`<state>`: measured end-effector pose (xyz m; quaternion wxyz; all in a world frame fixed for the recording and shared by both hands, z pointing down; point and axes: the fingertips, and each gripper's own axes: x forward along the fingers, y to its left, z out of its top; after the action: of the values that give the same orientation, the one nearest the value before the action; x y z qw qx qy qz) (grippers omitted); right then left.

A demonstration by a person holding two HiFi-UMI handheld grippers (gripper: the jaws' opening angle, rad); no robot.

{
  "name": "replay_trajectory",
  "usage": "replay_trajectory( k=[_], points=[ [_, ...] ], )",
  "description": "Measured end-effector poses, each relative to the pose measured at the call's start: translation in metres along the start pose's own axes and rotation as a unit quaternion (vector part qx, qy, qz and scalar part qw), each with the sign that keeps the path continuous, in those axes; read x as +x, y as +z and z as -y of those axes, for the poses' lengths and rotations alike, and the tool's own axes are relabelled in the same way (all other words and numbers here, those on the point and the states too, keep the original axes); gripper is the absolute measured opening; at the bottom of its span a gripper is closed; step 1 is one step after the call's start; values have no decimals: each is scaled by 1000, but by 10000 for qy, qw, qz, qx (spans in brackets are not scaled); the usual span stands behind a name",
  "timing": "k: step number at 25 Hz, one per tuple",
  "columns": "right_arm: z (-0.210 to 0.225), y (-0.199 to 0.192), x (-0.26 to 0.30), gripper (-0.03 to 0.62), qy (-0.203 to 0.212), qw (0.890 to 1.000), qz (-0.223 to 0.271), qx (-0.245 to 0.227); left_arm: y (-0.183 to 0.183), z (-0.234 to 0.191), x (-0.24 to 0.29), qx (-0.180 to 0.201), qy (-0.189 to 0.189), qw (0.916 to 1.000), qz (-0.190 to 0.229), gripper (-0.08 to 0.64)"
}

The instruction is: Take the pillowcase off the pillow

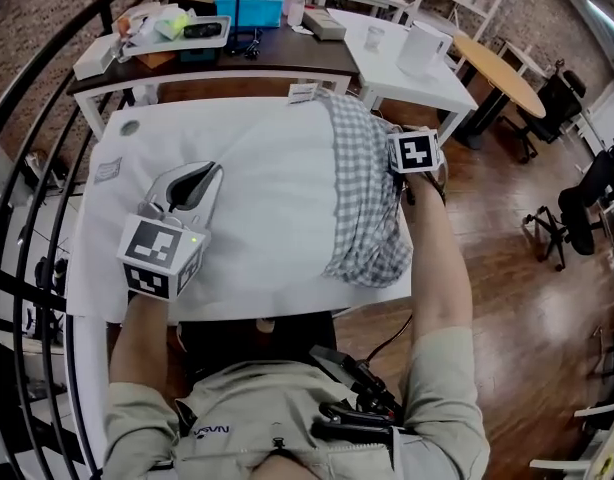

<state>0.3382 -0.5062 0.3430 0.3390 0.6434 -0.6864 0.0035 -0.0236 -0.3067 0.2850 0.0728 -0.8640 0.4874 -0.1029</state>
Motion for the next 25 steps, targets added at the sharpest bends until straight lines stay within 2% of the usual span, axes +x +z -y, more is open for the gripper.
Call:
replay_trajectory(
  k=[3,5,7,9,11,13,15,17,19,21,23,25],
  points=[
    [-14,19,-23,83,480,9964,678,173,9,6,2,297,22,9995,102,56],
    [-25,31,-58,118,838,9886,1207,327,21,21,-10,519,-86,9985,167,128],
    [-43,35,-103,141,1166,9780,1694,357,27,51,-26,755,-420,9962,124,185],
    [-68,29,-147,168,1449,9676,2059,173,23,87,-41,1009,-848,9913,9,231],
    [-98,14,-185,203,1713,9593,2241,-84,11,119,-50,1230,-1165,9853,-197,271],
    [-127,-6,-215,224,2035,9518,2285,-214,-15,138,-50,1342,-1256,9815,-538,281],
    [-153,-25,-237,255,2395,9439,2260,-255,-42,142,-42,1494,-1167,9782,-847,285],
    [-177,-45,-248,273,2655,9397,2129,-338,-59,136,-31,1584,-950,9780,-966,286],
    [-200,-70,-246,287,2647,9441,1858,-637,-66,127,-25,1554,-716,9809,-925,233],
    [-212,-88,-234,285,2303,9534,1590,-1125,-62,120,-24,1400,-586,9850,-820,144],
    [-208,-92,-226,234,1871,9598,1467,-1492,-49,114,-27,1232,-563,9885,-674,96],
    [-197,-86,-227,188,1624,9633,1487,-1538,-30,108,-30,1255,-533,9894,-505,74]
  ],
)
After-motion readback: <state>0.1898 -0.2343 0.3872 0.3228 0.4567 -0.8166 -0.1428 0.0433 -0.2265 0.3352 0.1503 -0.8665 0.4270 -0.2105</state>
